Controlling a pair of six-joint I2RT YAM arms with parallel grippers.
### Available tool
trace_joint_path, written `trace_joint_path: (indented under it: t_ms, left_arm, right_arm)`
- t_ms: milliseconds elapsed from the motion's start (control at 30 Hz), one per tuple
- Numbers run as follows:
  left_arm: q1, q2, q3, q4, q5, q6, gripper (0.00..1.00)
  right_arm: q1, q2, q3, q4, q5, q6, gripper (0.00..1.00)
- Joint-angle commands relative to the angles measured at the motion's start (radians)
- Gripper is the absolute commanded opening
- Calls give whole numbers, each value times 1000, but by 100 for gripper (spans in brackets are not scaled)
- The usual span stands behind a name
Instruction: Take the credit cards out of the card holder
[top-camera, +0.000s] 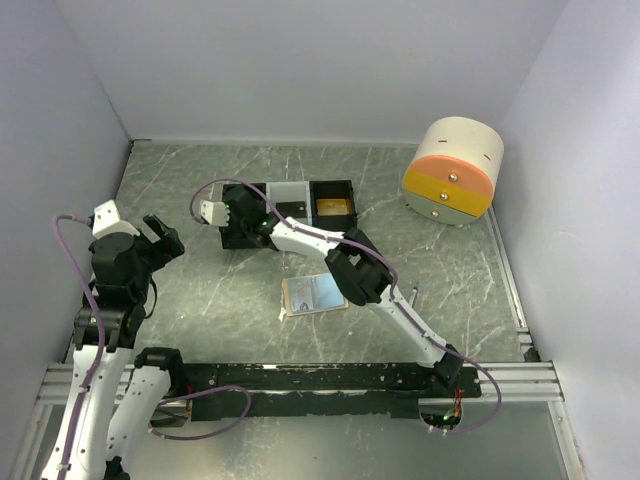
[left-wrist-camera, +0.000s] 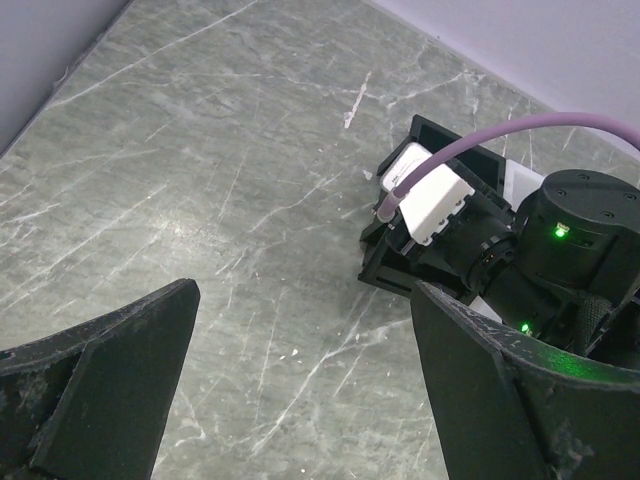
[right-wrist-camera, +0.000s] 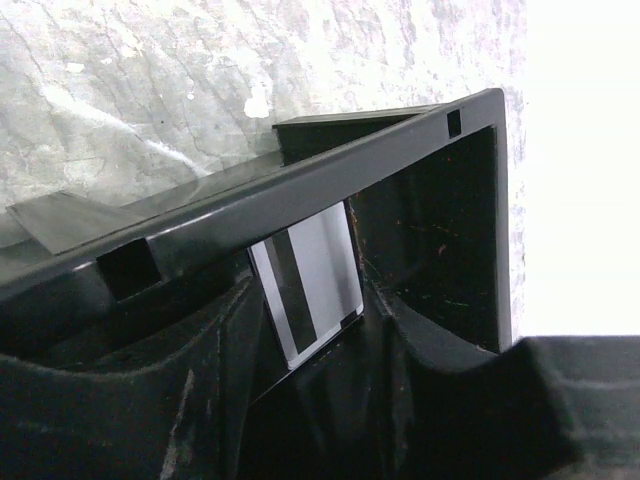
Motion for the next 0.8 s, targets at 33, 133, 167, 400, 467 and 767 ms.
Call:
trace_joint_path:
  t_ms: [33,133,167,400,467,767]
  left_arm:
    - [10,-8,-6,5,-14,10,99]
    - [10,-8,-5,6,-12,10,99]
    - [10,-8,-6,6,-12,10,99]
    - [10,-8,-12,12,0,16,100]
    - [11,1,-16,24,12,18,100]
    - [13,54,11,-26,4,30,100]
  right_arm:
    - [-8,-24,-9,3,-28,40,51]
    - [-11,-51,-37,28,-35,60,55]
    - [-12,-60,-40,30,-37,72,55]
    - [-16,-226,-128,122,-91,196,62]
    - [-15,-298,-206,181,-112,232,63]
    - [-15,-557,-618,449,222,421,66]
